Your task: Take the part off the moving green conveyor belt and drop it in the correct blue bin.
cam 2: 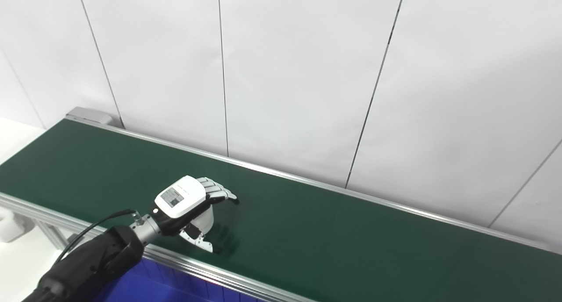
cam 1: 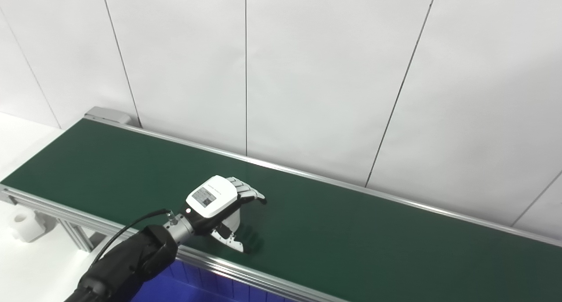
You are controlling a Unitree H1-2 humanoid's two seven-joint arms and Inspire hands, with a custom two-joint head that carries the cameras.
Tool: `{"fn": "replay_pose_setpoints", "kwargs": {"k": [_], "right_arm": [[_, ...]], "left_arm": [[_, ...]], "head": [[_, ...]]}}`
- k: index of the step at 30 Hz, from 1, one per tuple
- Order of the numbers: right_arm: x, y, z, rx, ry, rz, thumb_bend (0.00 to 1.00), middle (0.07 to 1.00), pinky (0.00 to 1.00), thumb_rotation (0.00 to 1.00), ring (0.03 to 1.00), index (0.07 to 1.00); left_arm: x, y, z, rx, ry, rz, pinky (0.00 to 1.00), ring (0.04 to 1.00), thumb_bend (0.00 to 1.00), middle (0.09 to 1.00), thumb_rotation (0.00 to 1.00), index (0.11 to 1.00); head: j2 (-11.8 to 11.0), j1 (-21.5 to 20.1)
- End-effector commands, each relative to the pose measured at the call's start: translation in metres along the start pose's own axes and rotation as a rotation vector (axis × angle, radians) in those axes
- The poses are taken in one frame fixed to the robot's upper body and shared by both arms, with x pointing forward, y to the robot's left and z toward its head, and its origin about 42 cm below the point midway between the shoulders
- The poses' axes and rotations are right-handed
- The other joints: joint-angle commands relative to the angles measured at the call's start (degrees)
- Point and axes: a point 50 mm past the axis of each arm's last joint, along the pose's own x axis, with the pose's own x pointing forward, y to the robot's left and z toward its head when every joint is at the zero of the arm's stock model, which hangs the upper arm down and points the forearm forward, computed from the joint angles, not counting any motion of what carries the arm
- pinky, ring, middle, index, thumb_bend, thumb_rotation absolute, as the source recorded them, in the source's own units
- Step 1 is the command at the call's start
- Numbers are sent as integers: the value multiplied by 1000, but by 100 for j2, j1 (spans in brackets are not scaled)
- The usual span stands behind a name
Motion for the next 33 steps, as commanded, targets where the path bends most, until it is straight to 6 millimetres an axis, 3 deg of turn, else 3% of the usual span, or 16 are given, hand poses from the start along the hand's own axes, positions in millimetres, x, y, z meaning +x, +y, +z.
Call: {"fn": "replay_pose_setpoints", "kwargs": {"k": [1, 4, 11, 13, 16, 18, 19, 21, 26, 29, 33], "right_arm": [[2, 0, 12, -12, -84, 5, 471, 1000, 1000, 1000, 963, 1000], [2, 0, 12, -19, -80, 6, 489, 1000, 997, 999, 961, 1000], [0, -1, 14, -21, -78, 11, 507, 1000, 1000, 989, 955, 1000], [0, -1, 14, -14, -72, 10, 515, 1000, 1000, 983, 957, 1000], [0, -1, 13, -11, -78, 7, 532, 1000, 1000, 975, 955, 1000], [-1, -1, 13, -9, -79, 10, 553, 1000, 1000, 960, 957, 1000], [-1, -1, 14, -10, -81, 12, 549, 1000, 1000, 966, 957, 1000], [-1, -2, 14, -8, -76, 8, 549, 1000, 999, 962, 952, 1000], [-2, -1, 15, -1, -78, 14, 548, 1000, 1000, 945, 950, 1000], [-2, 0, 16, 3, -76, 15, 564, 1000, 1000, 941, 950, 1000], [-2, 0, 16, 5, -78, 20, 564, 1000, 999, 935, 950, 1000]], "left_arm": [[10, 21, -15, 41, 3, 53, 760, 757, 926, 763, 391, 743], [9, 14, -22, 55, 24, 25, 755, 750, 929, 757, 348, 727], [12, -2, -28, 164, 116, -70, 763, 767, 879, 776, 362, 731], [13, -3, -29, 169, 136, -80, 757, 764, 889, 771, 335, 725], [16, -6, -29, 200, 188, -97, 703, 733, 879, 748, 217, 706], [18, -9, -29, 210, 196, -92, 600, 645, 809, 678, 110, 652], [18, -10, -29, 215, 197, -90, 536, 575, 666, 619, 86, 574], [19, -13, -28, 213, 190, -72, 466, 472, 550, 506, 30, 528], [19, -12, -26, 257, 183, -94, 348, 332, 519, 419, 0, 523], [18, -10, -26, 262, 189, -105, 252, 281, 525, 471, 0, 491], [17, -5, -26, 250, 207, -114, 218, 254, 526, 474, 0, 488]], "head": [[13, -5], [26, -23], [64, -36], [71, -37], [86, -36], [101, -41], [101, -41], [120, -51], [139, -70], [161, -79], [193, -86]]}}
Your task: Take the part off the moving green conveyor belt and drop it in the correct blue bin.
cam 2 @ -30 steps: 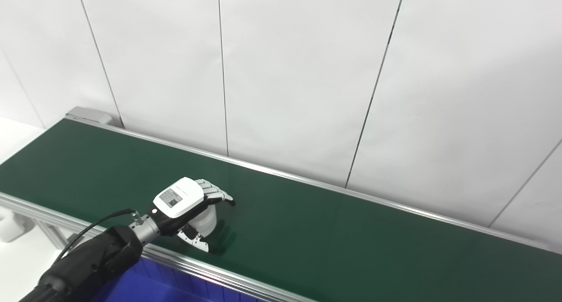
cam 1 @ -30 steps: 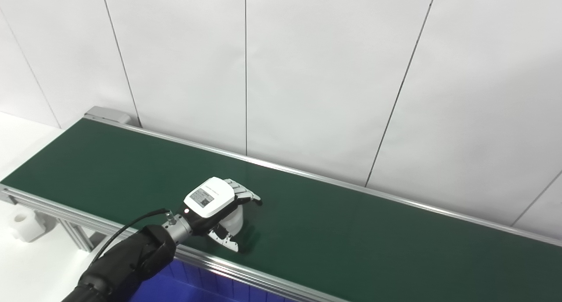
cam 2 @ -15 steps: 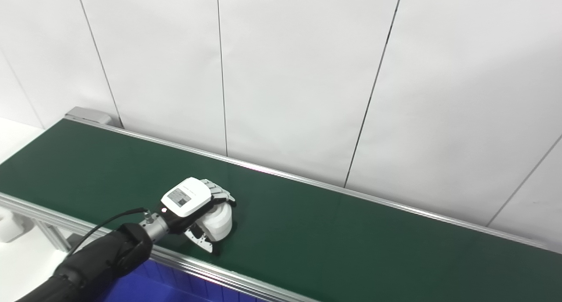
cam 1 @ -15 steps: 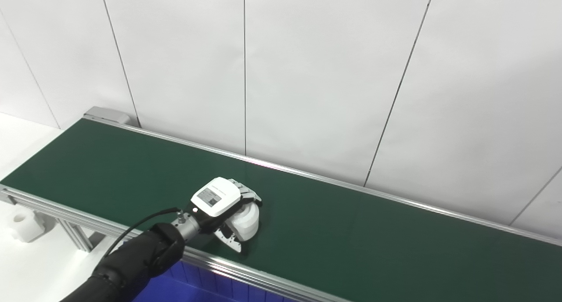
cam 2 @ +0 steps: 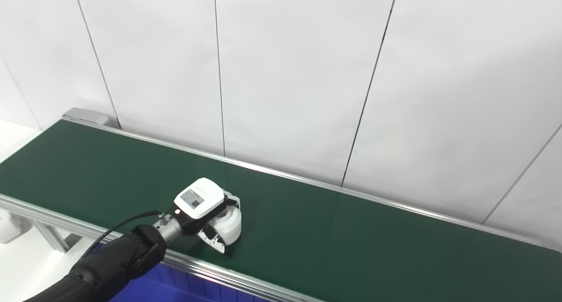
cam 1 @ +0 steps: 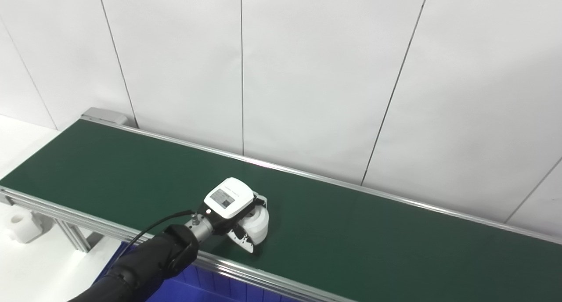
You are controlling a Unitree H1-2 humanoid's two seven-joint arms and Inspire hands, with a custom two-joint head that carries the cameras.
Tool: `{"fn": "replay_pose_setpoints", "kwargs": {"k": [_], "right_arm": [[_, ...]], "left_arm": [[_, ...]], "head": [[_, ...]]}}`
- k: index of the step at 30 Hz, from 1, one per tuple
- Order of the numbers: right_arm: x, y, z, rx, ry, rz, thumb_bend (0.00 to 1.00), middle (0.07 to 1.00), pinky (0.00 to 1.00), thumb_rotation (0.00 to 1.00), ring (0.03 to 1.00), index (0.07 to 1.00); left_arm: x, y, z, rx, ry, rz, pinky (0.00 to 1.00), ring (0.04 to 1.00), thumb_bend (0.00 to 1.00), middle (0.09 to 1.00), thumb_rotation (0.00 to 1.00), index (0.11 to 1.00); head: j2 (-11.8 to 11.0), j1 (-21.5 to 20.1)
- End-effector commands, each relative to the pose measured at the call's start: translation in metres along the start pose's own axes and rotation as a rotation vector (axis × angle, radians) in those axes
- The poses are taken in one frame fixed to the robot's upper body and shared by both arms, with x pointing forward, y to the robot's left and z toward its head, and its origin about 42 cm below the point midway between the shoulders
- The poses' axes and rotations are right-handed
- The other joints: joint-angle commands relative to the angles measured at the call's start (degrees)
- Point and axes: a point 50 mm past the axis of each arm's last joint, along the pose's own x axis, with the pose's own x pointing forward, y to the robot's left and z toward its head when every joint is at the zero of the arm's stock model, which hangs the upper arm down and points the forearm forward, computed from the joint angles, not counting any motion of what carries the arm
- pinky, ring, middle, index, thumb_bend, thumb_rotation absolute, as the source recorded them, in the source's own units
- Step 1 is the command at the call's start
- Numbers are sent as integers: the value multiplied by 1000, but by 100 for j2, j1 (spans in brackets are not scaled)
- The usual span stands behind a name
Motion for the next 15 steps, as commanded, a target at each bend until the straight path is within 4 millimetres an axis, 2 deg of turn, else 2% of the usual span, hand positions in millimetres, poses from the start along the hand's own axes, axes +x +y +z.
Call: {"fn": "replay_pose_setpoints", "kwargs": {"k": [1, 6, 8, 9, 10, 11, 12, 13, 14, 15], "right_arm": [[1, 1, 10, -5, -55, 20, 569, 1000, 998, 933, 948, 1000], [0, 2, 13, 8, -54, 20, 592, 1000, 999, 916, 945, 1000], [0, 3, 16, 2, -59, 21, 595, 1000, 995, 917, 943, 1000], [-1, 3, 18, 1, -63, 23, 593, 1000, 992, 918, 940, 1000], [-1, 4, 20, 0, -64, 23, 597, 1000, 991, 917, 938, 1000], [-1, 5, 23, 0, -65, 23, 604, 1000, 988, 916, 935, 1000], [-1, 5, 25, 0, -65, 23, 608, 1000, 986, 915, 934, 1000], [-1, 6, 28, -2, -65, 26, 609, 1000, 986, 916, 934, 1000], [-1, 7, 32, -7, -64, 28, 680, 997, 961, 914, 923, 993], [-1, 8, 35, -11, -64, 27, 701, 995, 953, 914, 919, 990]], "left_arm": [[-15, 10, -42, 120, 137, -67, 214, 250, 526, 474, 0, 488], [-18, 28, -37, 127, 130, -48, 248, 269, 526, 475, 0, 488], [-20, 40, -31, 135, 120, -27, 254, 271, 526, 474, 0, 488], [-22, 48, -26, 131, 108, -8, 262, 278, 526, 475, 0, 488], [-25, 56, -21, 126, 93, 11, 277, 287, 526, 476, 0, 488], [-28, 65, -16, 120, 76, 33, 288, 293, 526, 477, 0, 488], [-30, 70, -13, 115, 66, 44, 290, 298, 526, 477, 0, 488], [-36, 80, -4, 103, 43, 80, 291, 300, 526, 477, 0, 488], [-42, 89, 3, 89, 21, 112, 298, 300, 526, 477, 0, 487], [-48, 95, 10, 73, 1, 141, 300, 301, 526, 477, 0, 487]], "head": [[8, 2], [140, -21], [271, -41], [435, -66], [435, -66], [642, -105], [642, -105], [872, -156], [1016, -191], [1099, -206]]}}
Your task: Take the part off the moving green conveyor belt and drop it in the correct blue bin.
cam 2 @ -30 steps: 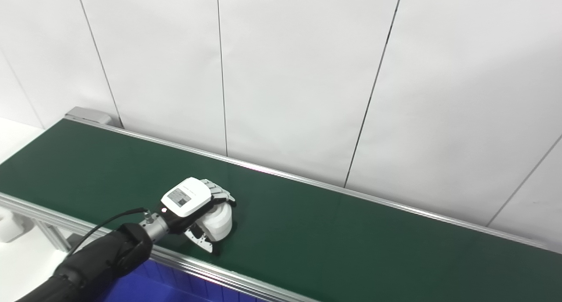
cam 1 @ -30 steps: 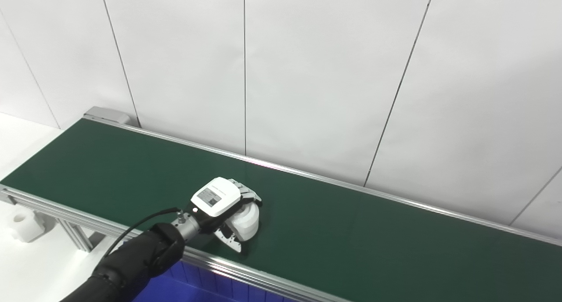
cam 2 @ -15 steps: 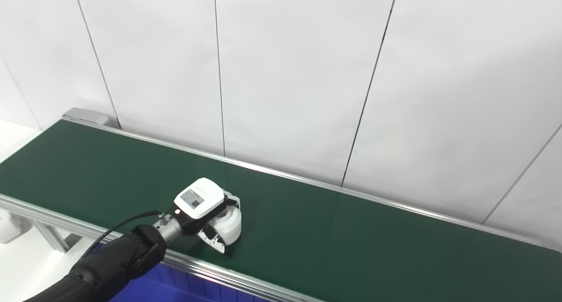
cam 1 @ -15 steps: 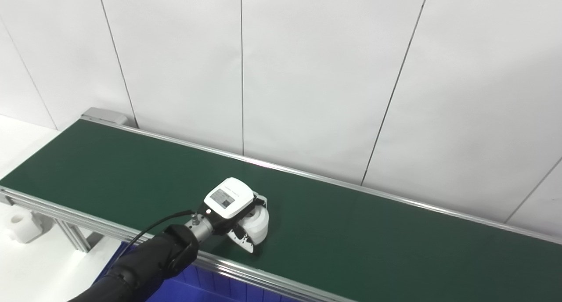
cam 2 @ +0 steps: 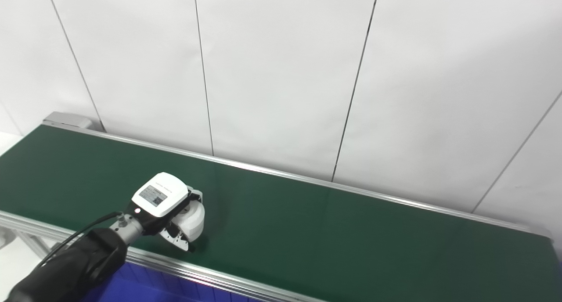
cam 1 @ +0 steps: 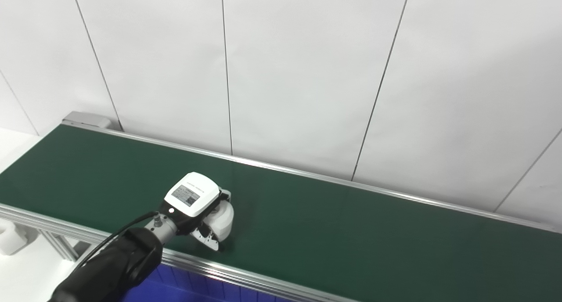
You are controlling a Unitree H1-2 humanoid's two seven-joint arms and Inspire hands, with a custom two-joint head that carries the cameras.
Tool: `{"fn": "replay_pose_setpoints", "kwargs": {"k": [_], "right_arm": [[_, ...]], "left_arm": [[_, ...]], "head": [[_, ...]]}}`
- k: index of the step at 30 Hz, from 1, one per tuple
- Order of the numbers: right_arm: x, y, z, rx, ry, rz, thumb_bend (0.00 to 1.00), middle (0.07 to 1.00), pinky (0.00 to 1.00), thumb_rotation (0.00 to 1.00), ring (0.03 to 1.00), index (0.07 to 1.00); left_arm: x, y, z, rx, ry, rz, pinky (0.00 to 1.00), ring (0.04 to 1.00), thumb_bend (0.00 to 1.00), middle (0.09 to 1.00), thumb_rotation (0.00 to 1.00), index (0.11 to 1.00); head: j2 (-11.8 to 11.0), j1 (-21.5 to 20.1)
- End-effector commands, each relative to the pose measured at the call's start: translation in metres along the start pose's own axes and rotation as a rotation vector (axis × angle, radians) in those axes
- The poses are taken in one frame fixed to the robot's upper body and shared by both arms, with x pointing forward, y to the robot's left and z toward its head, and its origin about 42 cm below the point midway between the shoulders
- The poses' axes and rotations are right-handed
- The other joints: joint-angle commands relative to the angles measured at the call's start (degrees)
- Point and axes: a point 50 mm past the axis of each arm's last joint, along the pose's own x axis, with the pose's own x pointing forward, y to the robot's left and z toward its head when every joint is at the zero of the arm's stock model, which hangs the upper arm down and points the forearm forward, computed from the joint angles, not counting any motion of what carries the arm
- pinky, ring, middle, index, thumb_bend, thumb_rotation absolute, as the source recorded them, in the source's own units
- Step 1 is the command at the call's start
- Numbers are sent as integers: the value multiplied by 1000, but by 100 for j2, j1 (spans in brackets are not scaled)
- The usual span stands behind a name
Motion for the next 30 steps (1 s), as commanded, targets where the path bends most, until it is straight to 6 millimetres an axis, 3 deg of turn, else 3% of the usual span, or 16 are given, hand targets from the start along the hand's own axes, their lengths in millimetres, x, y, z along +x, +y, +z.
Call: {"fn": "replay_pose_setpoints", "kwargs": {"k": [1, 4, 7, 10, 15, 18, 20, 30], "right_arm": [[0, 1, 14, -8, -28, 1, 753, 984, 934, 898, 909, 973], [0, 4, 22, -1, -38, -2, 783, 968, 912, 868, 897, 954], [1, 8, 32, -2, -48, -11, 776, 967, 909, 861, 900, 957], [3, 12, 41, -3, -61, -14, 734, 963, 906, 862, 899, 964], [6, 16, 48, -22, -69, -10, 685, 974, 905, 889, 913, 978], [7, 17, 50, -12, -68, -11, 674, 981, 917, 879, 920, 982], [8, 18, 50, -5, -66, -14, 680, 978, 919, 860, 917, 972], [8, 20, 50, -18, -69, -13, 677, 981, 912, 871, 916, 978]], "left_arm": [[-3, 35, 4, -15, -50, 125, 305, 308, 523, 453, 0, 499], [-23, 44, 19, -80, -88, 176, 290, 297, 519, 419, 0, 518], [-42, 48, 31, -113, -82, 172, 266, 281, 526, 469, 0, 489], [-60, 46, 43, -150, -69, 150, 289, 303, 519, 416, 0, 512], [-98, 32, 67, -220, -50, 76, 276, 281, 526, 473, 0, 486], [-110, 27, 74, -216, -45, 32, 287, 282, 526, 475, 0, 485], [-117, 23, 78, -210, -47, 6, 299, 308, 520, 421, 0, 518], [-115, 15, 74, -173, -39, -50, 350, 366, 520, 422, 0, 517]], "head": [[208, -29], [409, -47], [651, -27], [709, -25], [824, -67], [849, -66], [847, -73], [861, -131]]}}
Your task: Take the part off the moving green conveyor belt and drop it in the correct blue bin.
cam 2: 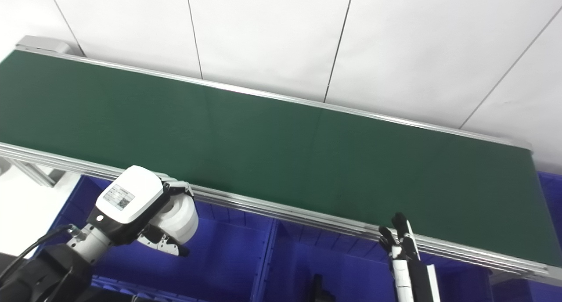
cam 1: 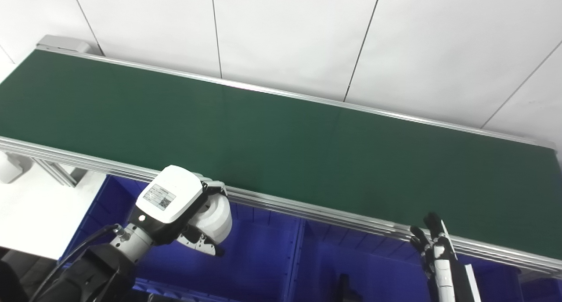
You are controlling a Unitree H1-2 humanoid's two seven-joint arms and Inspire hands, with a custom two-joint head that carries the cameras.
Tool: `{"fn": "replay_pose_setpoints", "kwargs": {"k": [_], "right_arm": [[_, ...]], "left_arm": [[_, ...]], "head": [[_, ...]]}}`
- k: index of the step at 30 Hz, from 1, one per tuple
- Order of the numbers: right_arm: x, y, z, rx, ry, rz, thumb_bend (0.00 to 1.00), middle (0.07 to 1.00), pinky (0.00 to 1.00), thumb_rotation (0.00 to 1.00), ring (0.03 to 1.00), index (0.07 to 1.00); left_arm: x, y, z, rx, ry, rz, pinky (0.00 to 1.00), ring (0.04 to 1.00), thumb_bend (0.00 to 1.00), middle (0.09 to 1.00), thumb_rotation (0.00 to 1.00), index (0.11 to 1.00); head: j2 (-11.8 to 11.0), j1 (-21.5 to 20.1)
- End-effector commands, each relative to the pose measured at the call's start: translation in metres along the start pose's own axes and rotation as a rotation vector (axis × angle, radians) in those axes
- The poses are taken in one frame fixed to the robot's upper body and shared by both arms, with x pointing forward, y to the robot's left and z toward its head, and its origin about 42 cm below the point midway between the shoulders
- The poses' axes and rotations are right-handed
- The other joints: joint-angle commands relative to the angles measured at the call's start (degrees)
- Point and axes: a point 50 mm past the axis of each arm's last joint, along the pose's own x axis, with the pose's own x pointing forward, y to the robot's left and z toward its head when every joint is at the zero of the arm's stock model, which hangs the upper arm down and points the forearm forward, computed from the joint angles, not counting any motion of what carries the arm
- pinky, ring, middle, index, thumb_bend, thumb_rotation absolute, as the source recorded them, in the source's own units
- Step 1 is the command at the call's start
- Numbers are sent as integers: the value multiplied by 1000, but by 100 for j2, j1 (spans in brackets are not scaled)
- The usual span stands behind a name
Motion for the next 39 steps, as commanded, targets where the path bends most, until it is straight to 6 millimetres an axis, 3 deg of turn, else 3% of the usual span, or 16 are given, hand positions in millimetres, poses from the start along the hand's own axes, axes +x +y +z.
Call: {"fn": "replay_pose_setpoints", "kwargs": {"k": [1, 3, 4, 6, 8, 11, 16, 24, 27, 31, 35, 37, 39], "right_arm": [[1, 2, 12, 3, -47, 0, 676, 981, 913, 872, 917, 979], [1, 3, 14, 6, -46, -1, 678, 980, 907, 876, 913, 980], [1, 4, 14, 10, -47, -2, 674, 983, 913, 873, 916, 983], [1, 4, 15, 8, -50, 0, 682, 977, 900, 870, 909, 979], [1, 5, 15, 9, -51, 1, 702, 969, 891, 865, 904, 971], [1, 5, 15, 14, -55, 2, 702, 972, 900, 865, 911, 973], [2, 4, 14, 8, -55, -1, 701, 974, 905, 879, 911, 980], [2, 4, 15, 7, -53, 1, 695, 979, 906, 874, 917, 979], [1, 5, 15, 4, -56, -1, 705, 966, 888, 867, 903, 967], [1, 8, 14, -24, -56, 1, 741, 965, 870, 883, 894, 969], [1, 21, 12, -16, -46, -1, 711, 964, 867, 873, 888, 970], [1, 29, 9, -11, -29, 9, 694, 979, 888, 893, 903, 983], [2, 35, 7, -7, -21, 17, 710, 990, 904, 906, 917, 989]], "left_arm": [[4, 12, -3, 40, -15, 19, 354, 369, 520, 422, 0, 517], [3, 14, -3, 46, -2, -10, 420, 454, 518, 520, 65, 500], [3, 15, -3, 48, 4, -23, 494, 532, 665, 591, 239, 597], [2, 17, -3, 69, 7, -42, 601, 640, 808, 690, 436, 700], [1, 19, -4, 92, 5, -46, 694, 737, 881, 775, 549, 763], [-1, 20, -4, 114, 6, -62, 779, 804, 919, 835, 595, 807], [-1, 22, -2, 103, 11, -72, 794, 815, 920, 840, 605, 811], [-1, 25, -2, 66, 13, -55, 779, 806, 889, 833, 709, 803], [-2, 26, 0, 5, 10, -22, 769, 797, 891, 828, 695, 793], [-10, 36, 32, -357, 10, 74, 743, 825, 828, 860, 693, 812], [-19, 35, 64, -746, 33, 158, 724, 828, 789, 873, 718, 832], [-22, 25, 84, -984, 62, 180, 794, 883, 730, 914, 760, 880], [-24, 18, 95, -1123, 90, 184, 883, 926, 692, 951, 795, 919]], "head": [[9, -9], [21, -23], [21, -23], [31, -37], [37, -54], [41, -79], [40, -75], [45, -124], [55, -196], [60, -501], [-8, -1232], [-52, -1571], [-58, -1611]]}}
